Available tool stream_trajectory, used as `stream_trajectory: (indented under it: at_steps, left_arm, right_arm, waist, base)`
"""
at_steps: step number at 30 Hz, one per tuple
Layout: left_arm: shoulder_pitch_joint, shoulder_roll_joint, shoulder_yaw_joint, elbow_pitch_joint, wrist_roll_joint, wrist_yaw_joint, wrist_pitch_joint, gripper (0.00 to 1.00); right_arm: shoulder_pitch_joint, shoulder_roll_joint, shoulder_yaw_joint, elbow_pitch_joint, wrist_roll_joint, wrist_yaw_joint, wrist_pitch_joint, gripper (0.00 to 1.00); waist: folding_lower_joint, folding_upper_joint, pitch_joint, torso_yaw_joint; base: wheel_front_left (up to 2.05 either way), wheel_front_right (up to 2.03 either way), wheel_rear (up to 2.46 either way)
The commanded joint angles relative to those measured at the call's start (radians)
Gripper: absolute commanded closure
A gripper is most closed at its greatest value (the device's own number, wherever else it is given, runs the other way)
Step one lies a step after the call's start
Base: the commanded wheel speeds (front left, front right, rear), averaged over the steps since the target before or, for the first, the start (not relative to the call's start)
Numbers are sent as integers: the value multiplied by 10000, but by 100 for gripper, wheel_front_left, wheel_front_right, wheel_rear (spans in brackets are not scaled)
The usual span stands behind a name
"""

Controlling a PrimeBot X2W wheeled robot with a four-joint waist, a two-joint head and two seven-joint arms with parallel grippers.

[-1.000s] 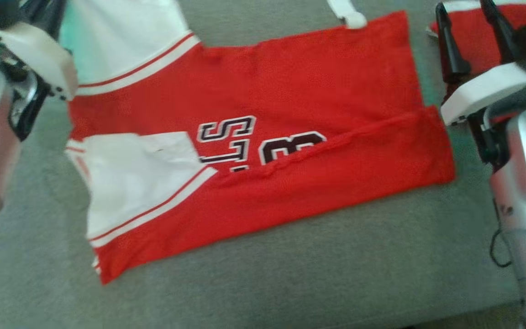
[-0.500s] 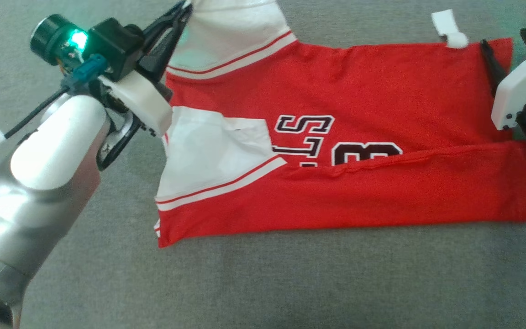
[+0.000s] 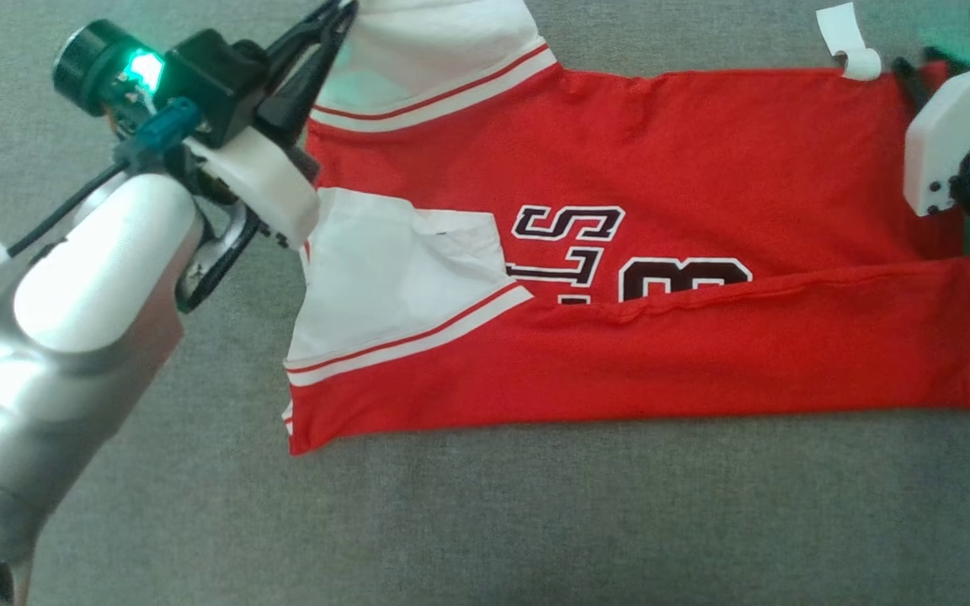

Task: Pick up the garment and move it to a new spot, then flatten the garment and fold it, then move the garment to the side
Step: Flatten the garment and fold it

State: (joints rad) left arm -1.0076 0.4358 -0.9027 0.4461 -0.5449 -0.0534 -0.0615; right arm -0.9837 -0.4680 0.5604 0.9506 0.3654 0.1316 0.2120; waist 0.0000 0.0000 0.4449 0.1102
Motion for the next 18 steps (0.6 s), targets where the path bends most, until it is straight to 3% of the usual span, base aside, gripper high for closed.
stream_trajectory:
  at_steps: [1,12,18]
  left_arm:
    - [-473,574,533,-73,40,160,15,100]
    - [-1555,1128,1183,1207,27,319,-481,100]
    - [-2637,1013,1193,2285,386,119,-1141,100]
  right_arm:
    - [170,-168,294,35,242,-9,15,100]
    - [-1213,455,-90,-404,1971,-9,-1356,100]
    - [-2031,730,-163,-377,2212,-9,-2332,100]
  waist:
    - [0,0,41,-93]
    - [0,0,322,-679]
    - [0,0,485,-914]
  base:
    - [0,0,0]
    - [0,0,0]
    - [0,0,0]
